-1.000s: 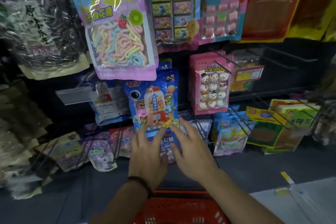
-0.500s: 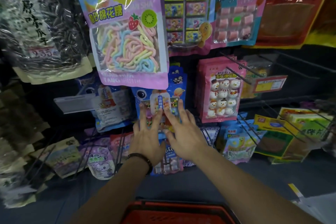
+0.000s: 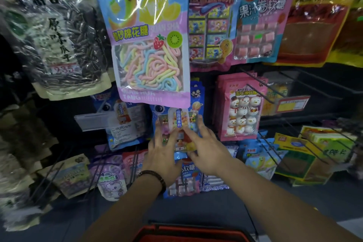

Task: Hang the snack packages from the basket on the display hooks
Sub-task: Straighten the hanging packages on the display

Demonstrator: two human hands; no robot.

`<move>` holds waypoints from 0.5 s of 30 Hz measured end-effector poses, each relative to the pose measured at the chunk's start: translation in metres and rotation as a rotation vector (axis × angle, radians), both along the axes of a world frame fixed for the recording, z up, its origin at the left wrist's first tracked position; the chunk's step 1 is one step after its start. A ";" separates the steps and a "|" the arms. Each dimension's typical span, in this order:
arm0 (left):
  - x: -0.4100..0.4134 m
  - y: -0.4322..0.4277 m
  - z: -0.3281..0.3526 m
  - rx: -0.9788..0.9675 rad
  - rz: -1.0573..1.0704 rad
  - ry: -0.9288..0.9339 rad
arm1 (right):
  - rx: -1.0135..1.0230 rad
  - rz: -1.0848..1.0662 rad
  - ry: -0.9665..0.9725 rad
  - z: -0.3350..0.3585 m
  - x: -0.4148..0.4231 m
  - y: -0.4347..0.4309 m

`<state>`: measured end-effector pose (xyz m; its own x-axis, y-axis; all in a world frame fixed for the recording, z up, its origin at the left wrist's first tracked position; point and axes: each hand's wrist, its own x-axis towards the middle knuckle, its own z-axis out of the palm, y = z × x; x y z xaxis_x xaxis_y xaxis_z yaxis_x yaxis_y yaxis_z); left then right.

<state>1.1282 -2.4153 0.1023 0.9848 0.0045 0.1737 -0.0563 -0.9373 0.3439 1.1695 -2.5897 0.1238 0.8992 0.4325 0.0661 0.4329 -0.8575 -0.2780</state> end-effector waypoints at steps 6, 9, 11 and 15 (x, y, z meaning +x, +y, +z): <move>-0.059 0.009 0.031 0.018 -0.016 0.174 | -0.171 0.023 0.036 0.044 -0.059 -0.010; -0.090 0.018 0.060 0.001 -0.044 0.160 | -0.240 0.043 0.028 0.075 -0.093 -0.012; -0.107 0.025 0.082 -0.011 -0.074 0.113 | -0.270 0.046 0.010 0.097 -0.111 -0.011; -0.134 0.039 0.131 -0.041 -0.134 0.049 | -0.307 0.074 -0.047 0.141 -0.141 -0.004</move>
<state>0.9945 -2.3759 0.2335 0.9843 -0.1214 0.1281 -0.1623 -0.9075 0.3873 1.0288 -2.5935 0.2649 0.8638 0.5025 -0.0372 0.5032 -0.8641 0.0110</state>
